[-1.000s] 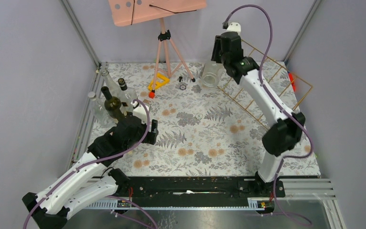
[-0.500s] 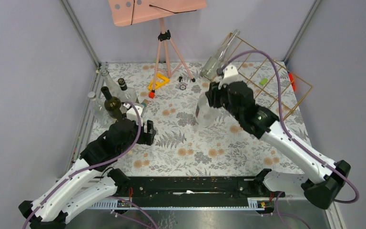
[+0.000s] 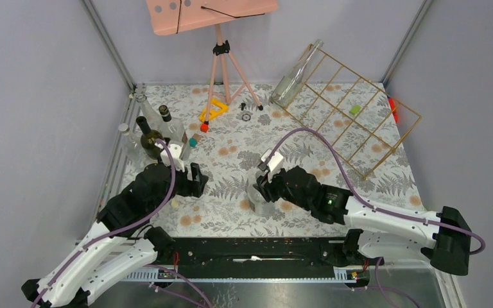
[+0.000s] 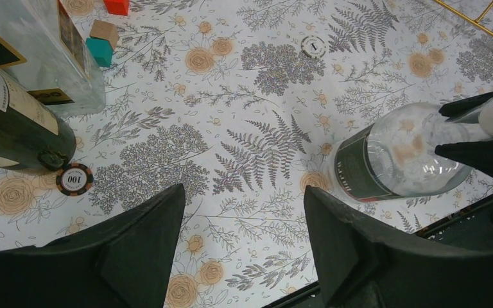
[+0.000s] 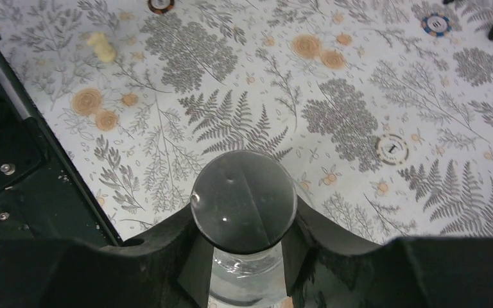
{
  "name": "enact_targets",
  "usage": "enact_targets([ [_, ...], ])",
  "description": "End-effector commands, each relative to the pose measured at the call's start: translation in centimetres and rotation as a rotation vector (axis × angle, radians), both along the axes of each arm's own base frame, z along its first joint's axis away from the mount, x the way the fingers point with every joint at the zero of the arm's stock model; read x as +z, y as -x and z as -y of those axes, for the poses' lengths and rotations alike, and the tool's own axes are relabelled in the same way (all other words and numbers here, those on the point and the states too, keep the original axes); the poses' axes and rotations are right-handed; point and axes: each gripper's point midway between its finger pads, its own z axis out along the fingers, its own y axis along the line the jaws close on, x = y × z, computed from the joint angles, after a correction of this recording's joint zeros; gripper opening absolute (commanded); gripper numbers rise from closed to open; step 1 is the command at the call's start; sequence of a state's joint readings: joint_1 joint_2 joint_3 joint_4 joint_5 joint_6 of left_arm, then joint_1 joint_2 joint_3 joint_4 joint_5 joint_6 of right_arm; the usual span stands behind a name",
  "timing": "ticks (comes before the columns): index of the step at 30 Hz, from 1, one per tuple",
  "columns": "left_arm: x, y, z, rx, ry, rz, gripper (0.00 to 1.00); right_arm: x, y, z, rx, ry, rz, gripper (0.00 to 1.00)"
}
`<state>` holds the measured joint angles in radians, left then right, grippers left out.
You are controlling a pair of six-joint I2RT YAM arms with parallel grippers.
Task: Take the wine bottle off the wine rack
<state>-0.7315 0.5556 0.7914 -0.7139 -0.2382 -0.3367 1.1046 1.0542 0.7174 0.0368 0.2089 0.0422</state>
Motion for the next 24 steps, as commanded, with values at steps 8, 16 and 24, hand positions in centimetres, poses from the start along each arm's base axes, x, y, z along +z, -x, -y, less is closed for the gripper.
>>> enact_targets([
  [8,1.5,0.4,1.3,-0.053,0.067,0.016,0.74,6.7,0.5,-1.6,0.012,-0.344,0.159,0.43],
  [16,3.2,0.2,2.7,-0.114,0.113,0.059,0.74,5.2,0.9,-0.6,-0.013,-0.323,0.098,0.65],
  [24,4.7,0.6,3.7,-0.18,0.149,0.1,0.74,10.0,2.4,-0.1,0.031,-0.43,0.081,0.7],
])
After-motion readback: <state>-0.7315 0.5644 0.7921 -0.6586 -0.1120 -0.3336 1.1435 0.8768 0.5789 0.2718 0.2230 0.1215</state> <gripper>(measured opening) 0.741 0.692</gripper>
